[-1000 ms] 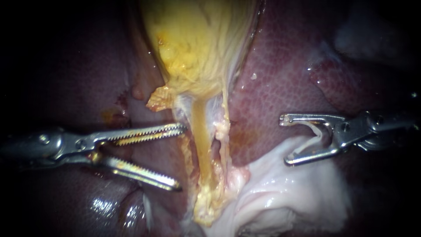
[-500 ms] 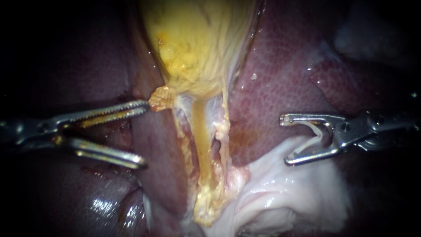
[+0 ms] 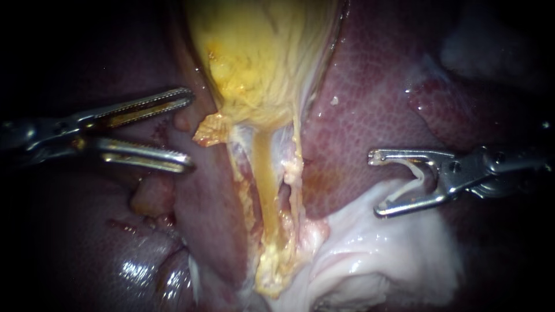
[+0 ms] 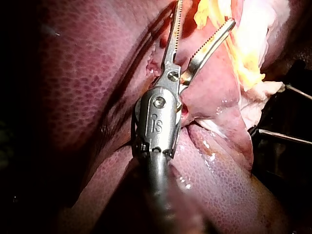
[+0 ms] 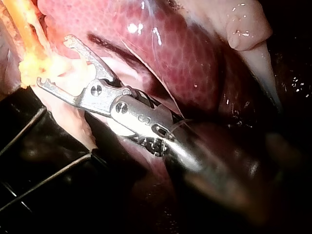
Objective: Grabbing gallbladder
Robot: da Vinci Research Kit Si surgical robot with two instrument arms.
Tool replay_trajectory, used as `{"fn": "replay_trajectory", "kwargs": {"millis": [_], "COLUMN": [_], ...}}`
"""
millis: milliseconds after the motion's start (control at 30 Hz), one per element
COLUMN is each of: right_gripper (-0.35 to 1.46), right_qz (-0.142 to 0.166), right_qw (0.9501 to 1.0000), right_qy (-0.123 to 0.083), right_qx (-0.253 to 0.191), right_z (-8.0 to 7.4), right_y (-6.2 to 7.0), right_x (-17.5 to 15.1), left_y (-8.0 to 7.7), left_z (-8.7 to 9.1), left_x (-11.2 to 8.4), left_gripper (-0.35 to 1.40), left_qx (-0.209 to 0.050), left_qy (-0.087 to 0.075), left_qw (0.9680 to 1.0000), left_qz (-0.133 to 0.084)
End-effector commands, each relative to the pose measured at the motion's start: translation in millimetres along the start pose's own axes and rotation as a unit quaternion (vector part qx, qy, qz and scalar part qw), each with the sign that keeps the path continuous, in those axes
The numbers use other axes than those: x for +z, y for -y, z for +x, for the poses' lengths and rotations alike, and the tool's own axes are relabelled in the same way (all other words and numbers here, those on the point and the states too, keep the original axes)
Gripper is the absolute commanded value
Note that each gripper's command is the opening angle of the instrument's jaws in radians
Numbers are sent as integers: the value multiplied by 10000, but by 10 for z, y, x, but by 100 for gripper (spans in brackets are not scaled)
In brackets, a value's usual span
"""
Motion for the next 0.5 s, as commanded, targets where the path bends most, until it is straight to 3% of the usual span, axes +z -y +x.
{"fn": "replay_trajectory", "kwargs": {"millis": [33,267,367,467,500], "right_gripper": [60,60,60,60,60], "right_qz": [0,0,1,1,2], "right_qw": [10000,10000,10000,10000,10000], "right_qy": [0,0,0,0,0], "right_qx": [0,-1,-1,-1,-1], "right_z": [0,0,0,0,0], "right_y": [0,0,0,0,0], "right_x": [0,0,0,0,0], "left_y": [0,1,2,4,4], "left_z": [3,19,21,19,19], "left_x": [5,18,19,16,15], "left_gripper": [57,42,17,-35,-35], "left_qx": [-62,-134,-156,-305,-335], "left_qy": [-1,22,8,-20,-50], "left_qw": [10000,9999,9999,9995,9994], "left_qz": [27,36,34,40,44]}}
